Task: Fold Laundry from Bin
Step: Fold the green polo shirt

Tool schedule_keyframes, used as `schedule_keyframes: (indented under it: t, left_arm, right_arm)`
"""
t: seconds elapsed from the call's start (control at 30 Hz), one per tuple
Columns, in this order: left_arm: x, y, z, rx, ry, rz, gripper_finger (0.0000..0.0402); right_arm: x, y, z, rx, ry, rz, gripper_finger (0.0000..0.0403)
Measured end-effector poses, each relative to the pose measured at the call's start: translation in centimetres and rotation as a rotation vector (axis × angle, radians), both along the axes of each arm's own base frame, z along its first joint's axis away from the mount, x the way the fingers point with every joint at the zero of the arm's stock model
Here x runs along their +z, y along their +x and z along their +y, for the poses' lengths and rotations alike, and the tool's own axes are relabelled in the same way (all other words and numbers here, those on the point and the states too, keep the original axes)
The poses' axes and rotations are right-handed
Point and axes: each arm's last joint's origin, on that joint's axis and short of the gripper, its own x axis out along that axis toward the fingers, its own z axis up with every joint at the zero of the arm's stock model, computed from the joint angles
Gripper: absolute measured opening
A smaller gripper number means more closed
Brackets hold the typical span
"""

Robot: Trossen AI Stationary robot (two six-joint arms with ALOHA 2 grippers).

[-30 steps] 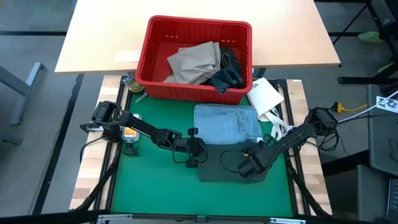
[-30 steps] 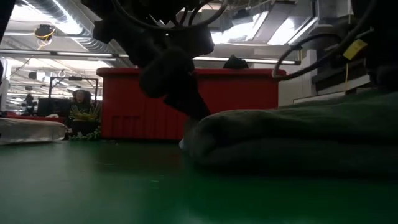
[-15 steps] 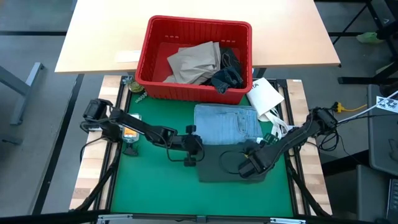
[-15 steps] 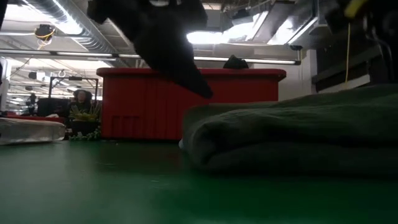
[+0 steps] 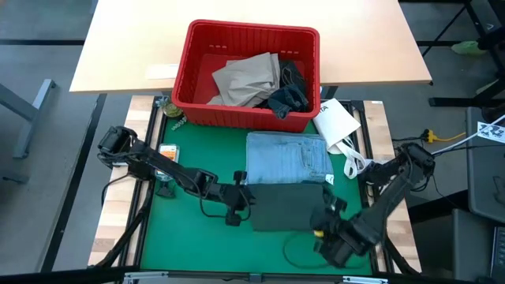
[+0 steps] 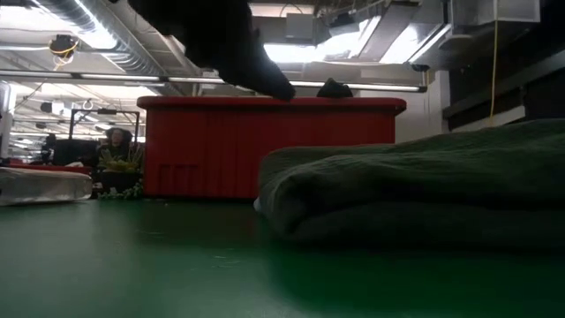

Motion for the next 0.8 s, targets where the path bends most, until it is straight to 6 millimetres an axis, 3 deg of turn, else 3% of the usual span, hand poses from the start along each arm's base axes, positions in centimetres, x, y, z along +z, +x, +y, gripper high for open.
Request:
schedule_keyframes:
  t: [0.17,0.3,0.53,0.8]
  left_arm:
    - [0.2,-0.4,-1.5,-0.024,-0.034,-0.023,0.0069]
    - [0.5,-0.5,-2.3,-0.045,-0.050,-0.056,0.0069]
    - [1.0,-0.6,-3.5,-0.076,-0.076,-0.115,0.0069]
    - [1.0,-0.5,-3.3,-0.070,-0.077,-0.118,0.0069]
  right_arm:
    - [-2.0,-1.1,2.6,0.013,0.129,-0.141,0.0147]
    - [-3.8,-2.3,3.4,0.026,0.154,-0.190,0.0147]
    - [-6.4,-3.9,3.0,0.037,0.109,-0.147,0.0147]
    - [-7.9,-4.5,2.2,0.011,0.119,-0.046,0.0147]
